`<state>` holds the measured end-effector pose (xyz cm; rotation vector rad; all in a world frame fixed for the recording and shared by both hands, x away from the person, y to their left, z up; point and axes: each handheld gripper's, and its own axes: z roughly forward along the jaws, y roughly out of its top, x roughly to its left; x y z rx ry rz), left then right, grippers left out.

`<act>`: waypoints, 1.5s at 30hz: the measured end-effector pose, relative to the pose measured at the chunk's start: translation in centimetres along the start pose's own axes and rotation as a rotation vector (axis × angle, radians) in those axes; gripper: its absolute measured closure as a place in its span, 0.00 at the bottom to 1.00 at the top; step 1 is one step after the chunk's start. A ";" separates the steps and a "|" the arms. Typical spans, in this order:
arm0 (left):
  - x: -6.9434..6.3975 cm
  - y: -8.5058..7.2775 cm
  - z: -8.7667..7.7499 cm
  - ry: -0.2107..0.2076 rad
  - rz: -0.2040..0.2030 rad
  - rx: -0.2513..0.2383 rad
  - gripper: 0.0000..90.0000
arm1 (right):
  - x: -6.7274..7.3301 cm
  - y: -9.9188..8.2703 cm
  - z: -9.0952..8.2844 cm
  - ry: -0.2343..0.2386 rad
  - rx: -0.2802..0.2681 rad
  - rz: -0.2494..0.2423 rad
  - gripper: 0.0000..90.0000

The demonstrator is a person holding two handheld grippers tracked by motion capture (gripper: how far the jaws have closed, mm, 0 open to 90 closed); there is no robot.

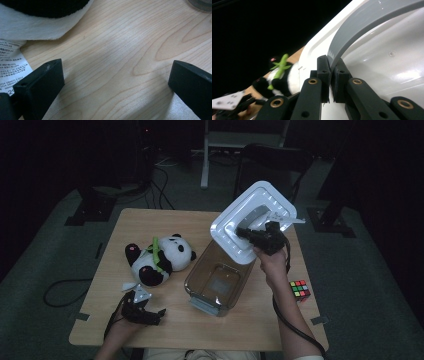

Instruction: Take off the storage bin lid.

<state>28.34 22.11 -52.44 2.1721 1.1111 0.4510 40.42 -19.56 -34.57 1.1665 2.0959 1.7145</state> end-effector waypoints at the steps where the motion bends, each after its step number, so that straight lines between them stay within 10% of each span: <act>1: 0.0 0.0 0.0 0.000 -0.002 0.000 0.01 | -0.6 0.3 0.1 -0.011 -0.002 0.004 0.96; 20: 0.0 0.0 0.0 0.001 -0.001 -0.001 0.01 | -9.8 2.1 1.0 -0.168 -0.014 0.156 0.96; 32: 0.0 0.0 0.0 0.001 0.000 0.000 0.01 | -14.7 -2.0 3.2 -0.251 0.031 0.303 0.96; 45: 0.0 0.0 0.0 0.000 -0.001 0.000 0.01 | -17.1 -6.5 5.5 -0.289 0.090 0.395 0.96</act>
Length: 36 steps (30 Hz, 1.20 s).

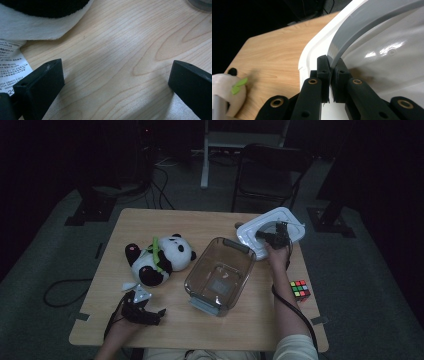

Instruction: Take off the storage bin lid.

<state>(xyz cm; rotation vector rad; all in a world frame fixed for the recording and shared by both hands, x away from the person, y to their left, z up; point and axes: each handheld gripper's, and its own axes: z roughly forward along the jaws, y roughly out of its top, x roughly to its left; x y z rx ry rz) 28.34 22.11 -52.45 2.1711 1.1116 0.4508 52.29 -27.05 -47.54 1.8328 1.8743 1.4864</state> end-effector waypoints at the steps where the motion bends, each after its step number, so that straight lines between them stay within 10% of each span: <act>1: 0.0 0.0 0.0 0.000 0.000 0.000 0.01 | -0.2 -0.2 0.2 0.000 0.006 0.007 0.96; 19: 0.0 0.0 0.0 0.000 0.000 0.000 0.01 | -3.0 -2.5 2.4 -0.025 0.097 0.090 0.88; 36: 0.0 0.0 0.0 0.000 0.001 0.000 0.01 | -0.2 -1.9 -0.1 -0.142 0.123 -0.006 0.54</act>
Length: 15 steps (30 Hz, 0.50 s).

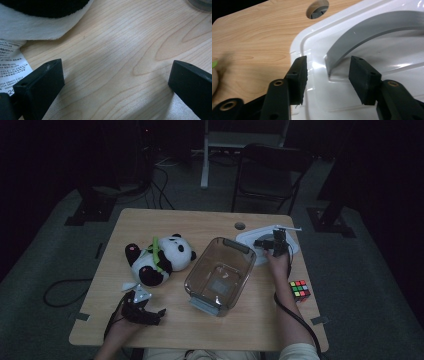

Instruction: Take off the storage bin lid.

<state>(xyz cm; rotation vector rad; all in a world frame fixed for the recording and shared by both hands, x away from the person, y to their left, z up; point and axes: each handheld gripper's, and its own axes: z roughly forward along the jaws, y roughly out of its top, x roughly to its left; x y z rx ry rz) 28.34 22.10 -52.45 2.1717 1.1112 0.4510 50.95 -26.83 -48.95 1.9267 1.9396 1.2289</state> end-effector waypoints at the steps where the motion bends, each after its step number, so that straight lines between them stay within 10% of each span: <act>1: 0.0 0.0 0.0 0.000 0.000 0.000 0.01 | 0.2 0.0 -0.3 0.009 -0.001 -0.002 0.52; 15: 0.0 0.0 0.0 0.000 0.000 0.001 0.01 | 2.2 -0.4 -4.3 0.058 -0.080 -0.092 0.33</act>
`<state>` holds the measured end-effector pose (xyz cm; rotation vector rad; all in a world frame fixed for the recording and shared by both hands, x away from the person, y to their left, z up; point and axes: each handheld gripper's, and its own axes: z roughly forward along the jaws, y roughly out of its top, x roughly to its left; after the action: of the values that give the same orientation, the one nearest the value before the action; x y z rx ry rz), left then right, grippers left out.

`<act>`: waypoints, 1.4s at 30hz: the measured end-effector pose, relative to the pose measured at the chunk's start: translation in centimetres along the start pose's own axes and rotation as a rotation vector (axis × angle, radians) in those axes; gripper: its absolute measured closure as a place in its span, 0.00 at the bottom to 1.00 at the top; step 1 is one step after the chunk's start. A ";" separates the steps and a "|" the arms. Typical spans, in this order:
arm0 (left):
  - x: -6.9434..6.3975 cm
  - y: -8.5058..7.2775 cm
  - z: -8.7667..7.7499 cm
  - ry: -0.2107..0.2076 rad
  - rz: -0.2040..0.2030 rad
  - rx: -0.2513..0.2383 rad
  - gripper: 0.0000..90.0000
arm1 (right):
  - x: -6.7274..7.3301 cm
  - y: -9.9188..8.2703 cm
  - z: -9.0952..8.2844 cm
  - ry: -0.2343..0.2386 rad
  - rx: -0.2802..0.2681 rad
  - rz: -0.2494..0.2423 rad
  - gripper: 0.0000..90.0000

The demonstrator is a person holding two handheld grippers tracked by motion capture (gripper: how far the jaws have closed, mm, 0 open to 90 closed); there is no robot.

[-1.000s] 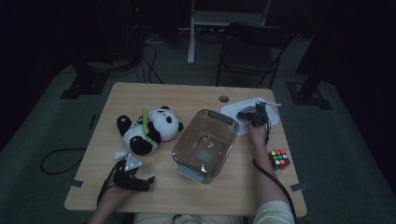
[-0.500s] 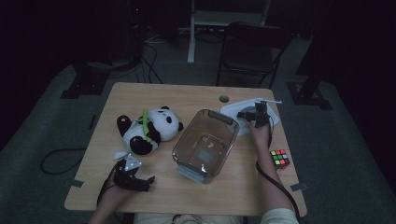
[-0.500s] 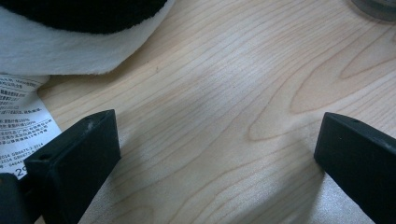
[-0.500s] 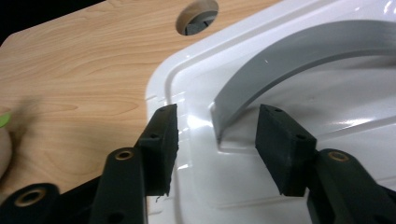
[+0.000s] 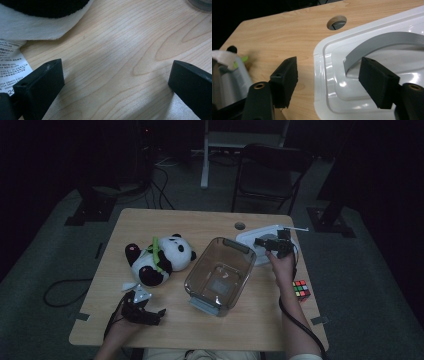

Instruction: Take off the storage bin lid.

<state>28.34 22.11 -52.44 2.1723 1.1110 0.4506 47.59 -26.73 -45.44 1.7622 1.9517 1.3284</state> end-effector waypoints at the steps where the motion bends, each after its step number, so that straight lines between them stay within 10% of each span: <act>1: 0.0 0.0 0.0 0.000 0.000 0.000 0.01 | 0.2 -0.1 -0.2 -0.009 0.002 -0.011 0.32; 22: 0.0 0.0 0.0 0.000 0.000 0.000 0.01 | 1.6 -4.9 -3.2 -0.036 -0.003 -0.164 0.16; 42: 0.0 0.0 0.0 -0.003 0.005 0.000 0.01 | 2.2 -10.9 -4.5 0.109 0.071 -0.300 0.16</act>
<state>28.32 22.11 -52.44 2.1757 1.1045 0.4494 36.43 -25.72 -49.69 1.3785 2.2393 1.2884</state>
